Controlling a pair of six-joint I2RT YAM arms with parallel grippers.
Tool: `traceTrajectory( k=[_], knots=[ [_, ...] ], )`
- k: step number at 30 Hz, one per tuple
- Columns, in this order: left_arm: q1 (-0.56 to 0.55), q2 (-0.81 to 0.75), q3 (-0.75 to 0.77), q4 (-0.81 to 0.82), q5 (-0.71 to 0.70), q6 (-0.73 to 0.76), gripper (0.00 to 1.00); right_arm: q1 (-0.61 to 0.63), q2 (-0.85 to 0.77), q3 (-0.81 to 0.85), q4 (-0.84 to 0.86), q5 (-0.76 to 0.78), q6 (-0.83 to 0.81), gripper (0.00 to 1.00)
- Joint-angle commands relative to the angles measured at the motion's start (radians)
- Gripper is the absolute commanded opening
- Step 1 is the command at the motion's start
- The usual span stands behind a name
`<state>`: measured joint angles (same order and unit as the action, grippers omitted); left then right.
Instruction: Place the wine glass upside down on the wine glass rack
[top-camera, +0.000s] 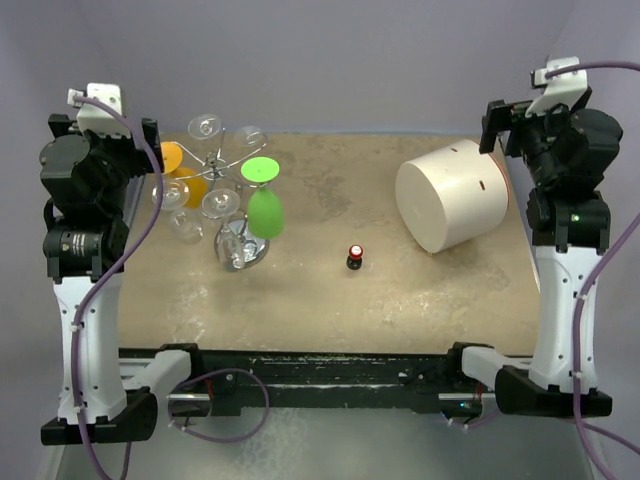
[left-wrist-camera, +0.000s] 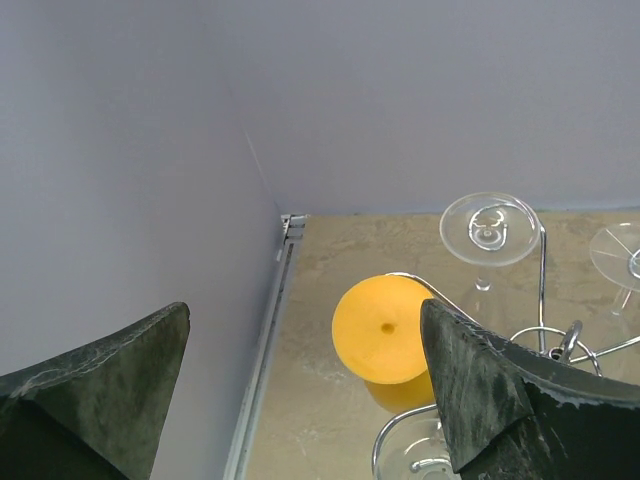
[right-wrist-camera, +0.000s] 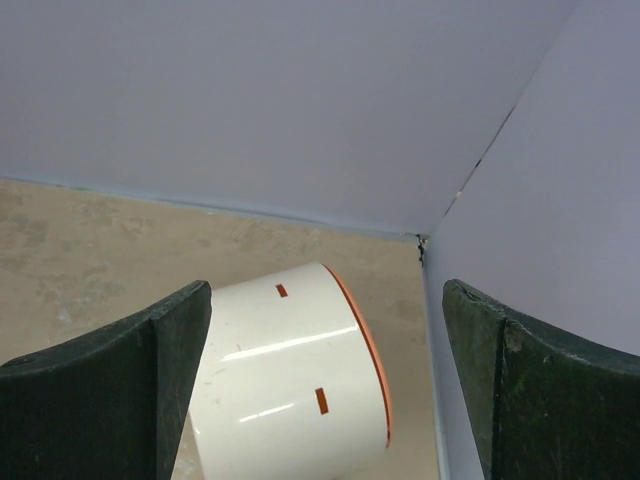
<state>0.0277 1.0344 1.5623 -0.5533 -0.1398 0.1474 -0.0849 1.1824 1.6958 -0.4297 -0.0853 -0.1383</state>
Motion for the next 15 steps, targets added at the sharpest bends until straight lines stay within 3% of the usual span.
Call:
traceTrajectory(
  k=[1,15],
  knots=[
    [0.050,-0.035,0.007,0.067,0.046,-0.091,0.99,-0.006,-0.071,-0.043,0.094,0.045,-0.010,1.00],
    [0.086,-0.065,0.016,-0.032,0.108,-0.088,0.99,-0.076,-0.132,-0.046,0.033,-0.047,0.043,1.00]
  ],
)
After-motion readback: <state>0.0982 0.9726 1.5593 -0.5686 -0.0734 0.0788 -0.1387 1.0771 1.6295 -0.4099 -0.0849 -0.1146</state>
